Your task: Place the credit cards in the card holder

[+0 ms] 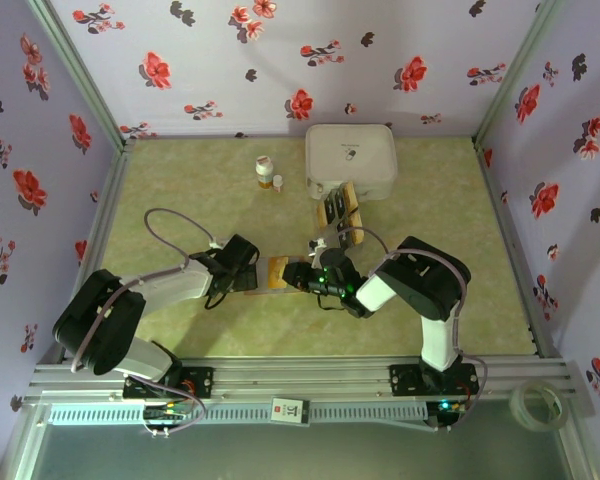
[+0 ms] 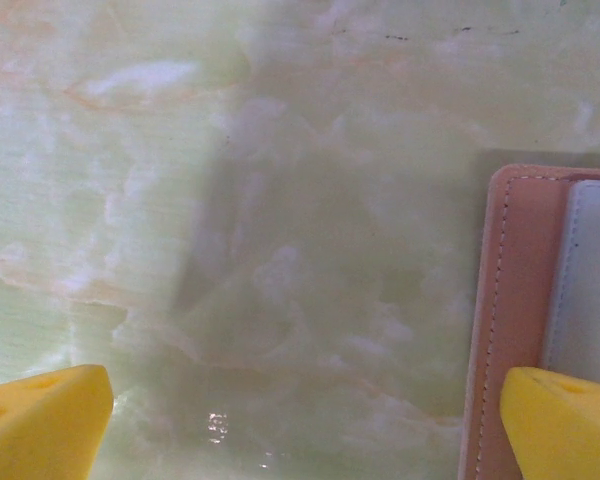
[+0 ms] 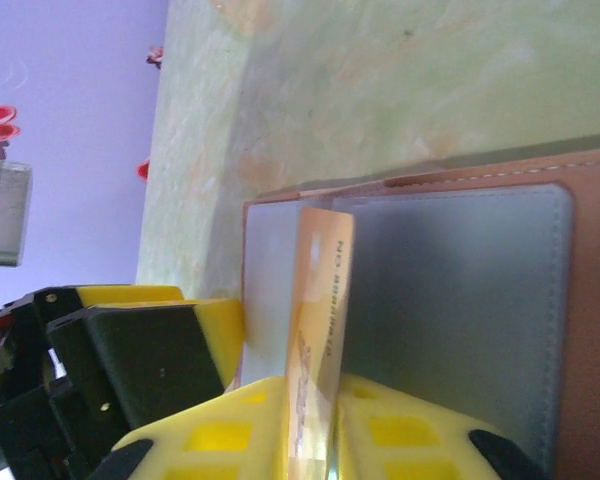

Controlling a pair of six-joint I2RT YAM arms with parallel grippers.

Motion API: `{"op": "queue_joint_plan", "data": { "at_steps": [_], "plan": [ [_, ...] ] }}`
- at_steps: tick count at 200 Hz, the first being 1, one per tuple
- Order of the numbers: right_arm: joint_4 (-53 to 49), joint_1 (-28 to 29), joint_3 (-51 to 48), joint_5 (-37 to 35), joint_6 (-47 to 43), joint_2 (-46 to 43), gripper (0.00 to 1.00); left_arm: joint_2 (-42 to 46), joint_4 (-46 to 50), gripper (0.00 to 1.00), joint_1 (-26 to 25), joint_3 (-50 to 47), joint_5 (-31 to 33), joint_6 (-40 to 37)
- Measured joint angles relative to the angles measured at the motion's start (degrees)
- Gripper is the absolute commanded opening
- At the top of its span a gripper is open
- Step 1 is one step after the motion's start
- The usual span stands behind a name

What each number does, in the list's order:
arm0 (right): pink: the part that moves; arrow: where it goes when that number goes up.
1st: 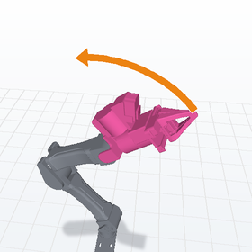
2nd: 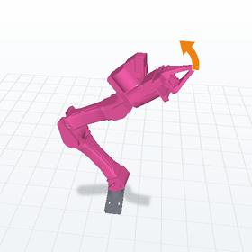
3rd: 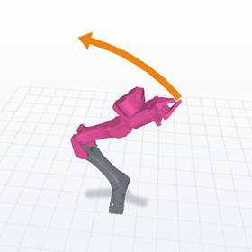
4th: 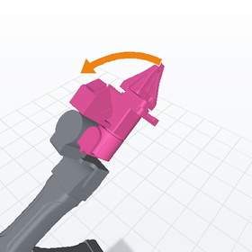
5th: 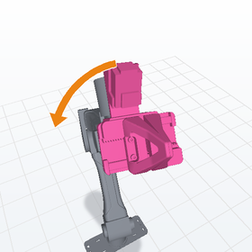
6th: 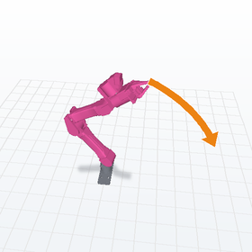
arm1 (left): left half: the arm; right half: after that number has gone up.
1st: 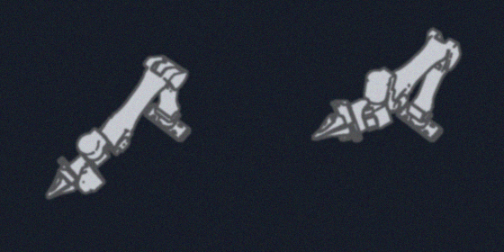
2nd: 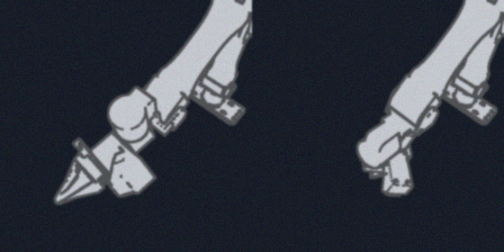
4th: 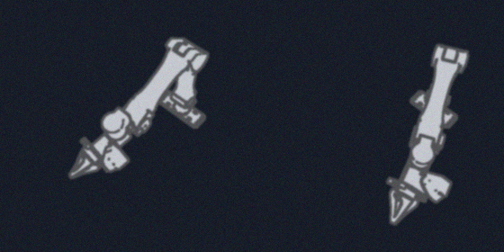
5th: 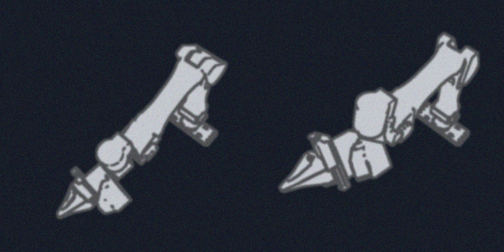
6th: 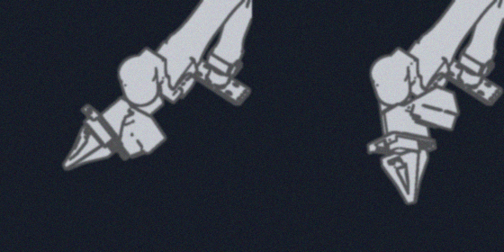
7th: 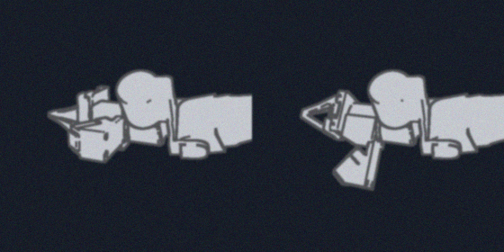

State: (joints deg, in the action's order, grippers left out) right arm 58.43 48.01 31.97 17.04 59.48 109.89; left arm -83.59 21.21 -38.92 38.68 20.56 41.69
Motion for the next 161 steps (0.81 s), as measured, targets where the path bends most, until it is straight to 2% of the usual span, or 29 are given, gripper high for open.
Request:
{"op": "queue_joint_plan", "data": {
  "at_steps": [34,161],
  "plan": [
    [-1.5,0.0,0.3,-0.4,-0.5,0.0,0.06,0.1,-0.1,1.00,0.0,-0.1,0.0,0.0],
    [-3.3,0.0,1.5,0.2,-0.5,0.1,0.07,0.2,-0.2,1.00,-0.1,-0.2,0.1,0.0]
  ]
}}
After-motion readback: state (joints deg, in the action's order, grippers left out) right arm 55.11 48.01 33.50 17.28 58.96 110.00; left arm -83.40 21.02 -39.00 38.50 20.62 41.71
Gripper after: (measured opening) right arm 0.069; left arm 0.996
